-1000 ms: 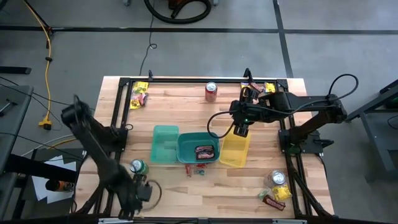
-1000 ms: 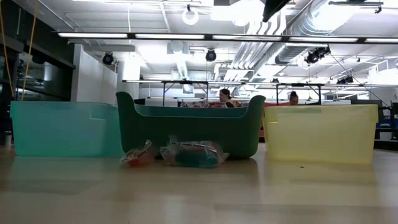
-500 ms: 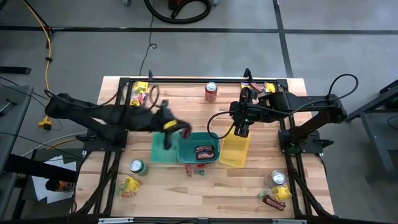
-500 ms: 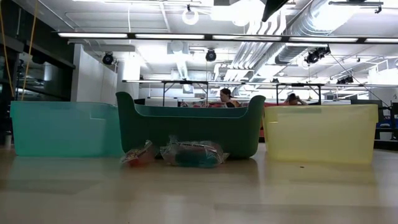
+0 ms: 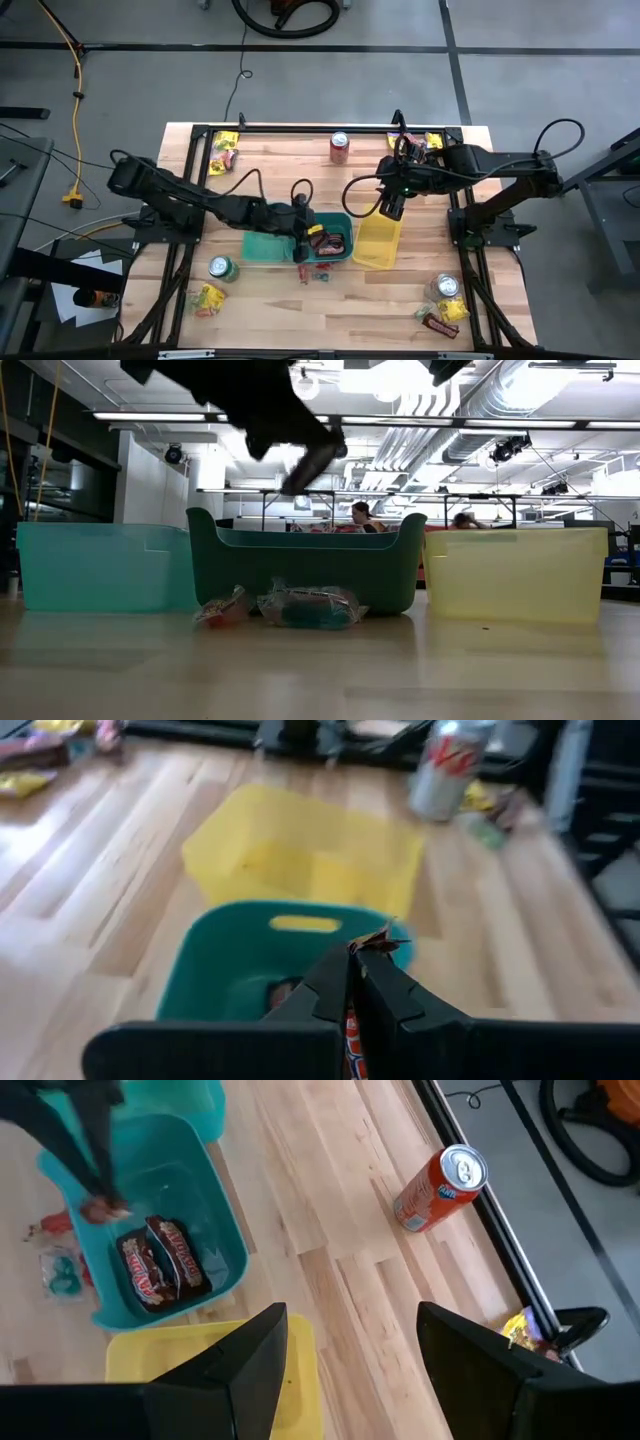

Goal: Sort candy
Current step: Put the chocolate bar into the blue bin

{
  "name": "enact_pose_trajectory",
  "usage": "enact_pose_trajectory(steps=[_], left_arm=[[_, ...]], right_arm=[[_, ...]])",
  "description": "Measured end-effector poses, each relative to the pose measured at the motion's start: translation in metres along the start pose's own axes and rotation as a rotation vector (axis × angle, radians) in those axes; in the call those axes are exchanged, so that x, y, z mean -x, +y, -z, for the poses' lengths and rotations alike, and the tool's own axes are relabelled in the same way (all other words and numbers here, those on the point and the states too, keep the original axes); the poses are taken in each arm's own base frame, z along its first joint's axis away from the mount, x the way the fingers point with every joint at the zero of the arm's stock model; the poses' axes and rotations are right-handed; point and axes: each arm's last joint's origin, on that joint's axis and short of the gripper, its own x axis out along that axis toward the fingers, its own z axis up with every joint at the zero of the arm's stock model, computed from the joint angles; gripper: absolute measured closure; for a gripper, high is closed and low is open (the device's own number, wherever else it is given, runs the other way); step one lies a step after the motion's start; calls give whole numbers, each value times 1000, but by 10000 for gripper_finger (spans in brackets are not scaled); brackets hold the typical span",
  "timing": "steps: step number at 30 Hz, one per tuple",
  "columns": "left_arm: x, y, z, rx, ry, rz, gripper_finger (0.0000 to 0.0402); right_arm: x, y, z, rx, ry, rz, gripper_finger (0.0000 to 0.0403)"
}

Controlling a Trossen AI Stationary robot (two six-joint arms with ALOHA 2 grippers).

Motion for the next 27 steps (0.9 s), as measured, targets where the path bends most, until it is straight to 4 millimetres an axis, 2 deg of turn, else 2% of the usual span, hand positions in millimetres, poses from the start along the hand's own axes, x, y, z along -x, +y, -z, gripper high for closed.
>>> enact_pose_trajectory(steps=[7,15,20,27], left_arm=[[-8,9,12,2,103,-24,370],[9,16,-2,50,72,-7,265],[40,30,-24,78,-20,-19,209],[111,61,-61,20,-264,-64,186]], right_arm=[[0,0,0,-15,6,2,183],[0,0,1,-74,8,-1,183],[0,0,1,-168,9,0,183],[-3,-8,0,-532,4,56,183]])
